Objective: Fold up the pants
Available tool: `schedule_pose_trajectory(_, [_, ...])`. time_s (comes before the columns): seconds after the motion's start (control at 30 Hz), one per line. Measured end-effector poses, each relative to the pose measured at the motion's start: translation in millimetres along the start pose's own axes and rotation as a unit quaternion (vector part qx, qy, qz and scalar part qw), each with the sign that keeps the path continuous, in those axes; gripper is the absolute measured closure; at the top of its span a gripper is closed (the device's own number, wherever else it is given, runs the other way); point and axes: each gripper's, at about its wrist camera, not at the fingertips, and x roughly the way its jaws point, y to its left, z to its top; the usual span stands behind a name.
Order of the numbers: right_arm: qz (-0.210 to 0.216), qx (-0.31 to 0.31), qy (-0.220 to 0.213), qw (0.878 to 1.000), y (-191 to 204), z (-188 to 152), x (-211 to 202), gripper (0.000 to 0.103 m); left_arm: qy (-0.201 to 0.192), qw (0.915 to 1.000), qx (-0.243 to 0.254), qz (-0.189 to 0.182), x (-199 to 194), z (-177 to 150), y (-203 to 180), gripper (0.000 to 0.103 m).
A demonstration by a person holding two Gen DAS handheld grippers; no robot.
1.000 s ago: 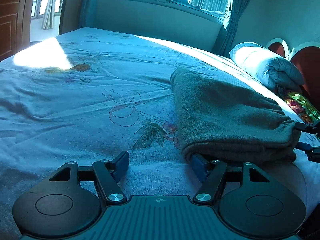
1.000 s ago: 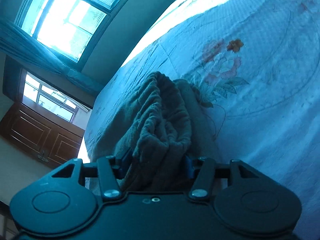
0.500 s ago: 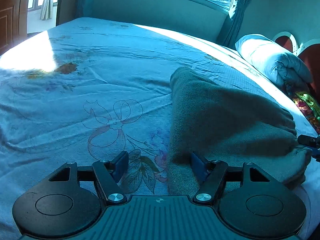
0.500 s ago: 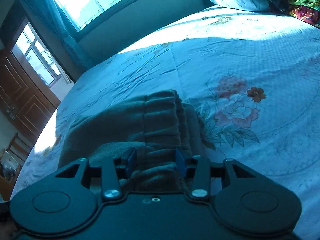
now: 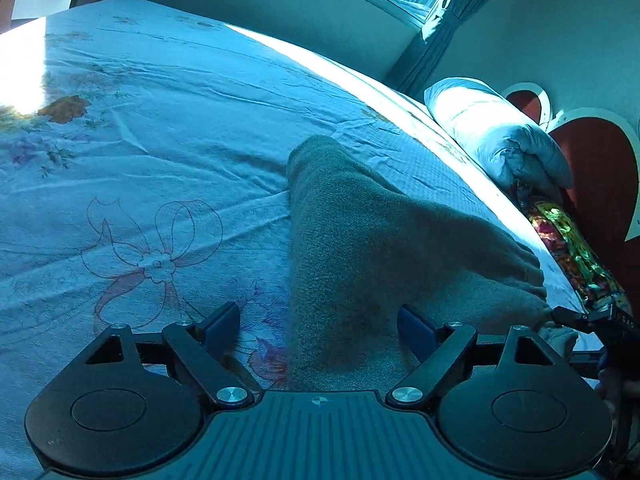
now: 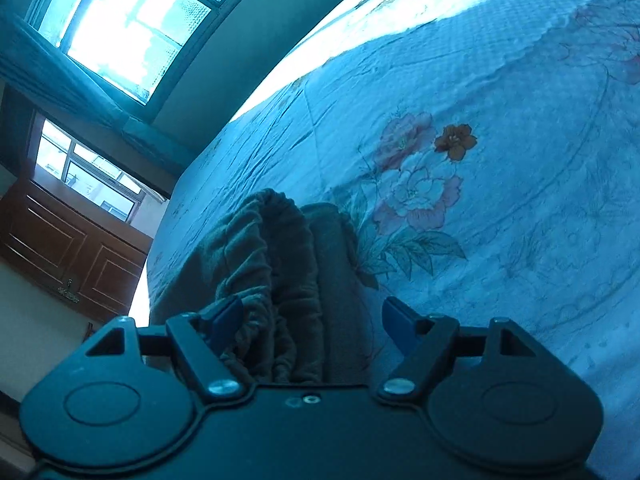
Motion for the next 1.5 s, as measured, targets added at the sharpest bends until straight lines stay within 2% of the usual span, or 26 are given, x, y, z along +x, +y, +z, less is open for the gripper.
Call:
schedule_pose_trajectory(0.13, [0.047, 0.025, 0.018, 0.998, -6.2, -0.1, 11.1, 0.032, 0.007, 0.9986, -0.037, -0.038, 10.4, 0.9, 7.2, 0.020])
schedule_pose_trajectory(0.23, [0.052, 0.029, 0.034, 0.998, -7.1, 2.7, 19.2, 0.032, 0.019, 0.9940, -0.080, -0.072, 19.3, 4.0, 21.3, 0.020])
schedule_pose_trajectory(0.4, [0.063, 0.019, 0.051, 0.997, -2.8, 4.1, 30.1, 0.031, 0.032, 0.9880, -0.116, -0.097, 33.7, 7.3, 31.2, 0.021])
schedule_pose_trajectory(0.47, [0.064, 0.009, 0.058, 0.996, -0.4, 4.2, 34.6, 0.032, 0.044, 0.9857, -0.121, -0.109, 40.2, 7.3, 30.1, 0.037])
schedule_pose_trajectory(0.5, [0.061, 0.004, 0.062, 0.996, 1.4, 4.3, 37.0, 0.034, 0.054, 0.9829, -0.131, -0.118, 47.1, 6.6, 30.6, 0.049])
schedule_pose_trajectory(0.53, [0.059, 0.001, 0.064, 0.996, 3.0, 4.7, 38.2, 0.035, 0.055, 0.9822, -0.136, -0.118, 50.9, 5.5, 30.1, 0.052])
schedule_pose_trajectory(0.57, [0.057, -0.003, 0.064, 0.996, 5.4, 4.6, 39.1, 0.041, 0.053, 0.9813, -0.140, -0.122, 53.2, 3.7, 29.7, 0.055])
schedule_pose_trajectory(0.6, [0.060, -0.009, 0.066, 0.996, 8.2, 4.5, 39.4, 0.057, 0.052, 0.9805, -0.144, -0.124, 54.5, 2.8, 29.6, 0.061])
schedule_pose_trajectory(0.63, [0.060, -0.017, 0.063, 0.996, 12.3, 5.7, 34.3, 0.059, 0.046, 0.9797, -0.148, -0.127, 53.6, 2.4, 30.9, 0.069])
schedule_pose_trajectory(0.7, [0.062, -0.041, 0.055, 0.996, 26.4, 8.8, 23.7, 0.064, 0.030, 0.9766, -0.159, -0.141, 48.7, 1.3, 32.6, 0.079])
schedule_pose_trajectory(0.73, [0.068, -0.049, 0.051, 0.995, 32.6, 11.0, 20.0, 0.065, 0.021, 0.9769, -0.156, -0.144, 43.3, 2.9, 31.2, 0.080])
schedule_pose_trajectory(0.87, [0.099, -0.093, 0.042, 0.990, 70.8, 36.2, 16.3, 0.066, -0.007, 0.9792, -0.132, -0.154, 29.6, 25.6, 20.5, 0.080])
schedule_pose_trajectory(0.93, [0.111, -0.105, 0.043, 0.987, 86.6, 52.7, 26.2, 0.066, -0.028, 0.9805, -0.121, -0.153, 22.9, 48.4, 22.1, 0.080])
schedule_pose_trajectory(1.03, [0.128, -0.122, 0.047, 0.983, 106.0, 83.2, 59.6, 0.067, -0.052, 0.9831, -0.110, -0.137, 21.5, 83.4, 35.9, 0.080])
schedule_pose_trajectory(1.17, [0.137, -0.113, 0.059, 0.982, 114.7, 112.9, 126.9, 0.067, -0.058, 0.9885, -0.095, -0.102, 41.5, 121.0, 56.9, 0.080])
schedule_pose_trajectory(1.23, [0.119, -0.128, 0.073, 0.982, 106.9, 114.2, 153.4, 0.067, -0.047, 0.9910, -0.093, -0.083, 60.4, 126.0, 70.2, 0.078])
schedule_pose_trajectory(1.27, [0.090, -0.138, 0.082, 0.983, 99.8, 108.7, 164.4, 0.064, -0.031, 0.9940, -0.085, -0.061, 72.3, 124.3, 76.4, 0.075])
schedule_pose_trajectory(1.3, [0.044, -0.137, 0.100, 0.985, 90.4, 99.4, 178.1, 0.053, -0.009, 0.9966, -0.077, -0.028, 84.9, 119.8, 80.4, 0.058])
schedule_pose_trajectory(1.33, [0.035, -0.134, 0.100, 0.985, 79.5, 96.2, 180.9, 0.047, 0.008, 0.9984, -0.056, -0.004, 93.4, 113.8, 81.3, 0.043])
schedule_pose_trajectory(1.37, [0.054, -0.132, 0.086, 0.986, 68.7, 93.6, 171.1, 0.046, -0.005, 0.9995, -0.031, -0.010, 91.8, 107.1, 80.6, 0.042])
schedule_pose_trajectory(1.43, [0.033, -0.152, 0.064, 0.986, 70.5, 92.1, 148.8, 0.044, -0.019, 0.9997, -0.018, -0.002, 77.7, 101.7, 78.9, 0.041])
schedule_pose_trajectory(1.5, [0.010, -0.186, 0.021, 0.982, 83.2, 89.2, 122.4, 0.040, -0.044, 0.9989, 0.000, 0.017, 58.1, 100.4, 72.7, 0.041])
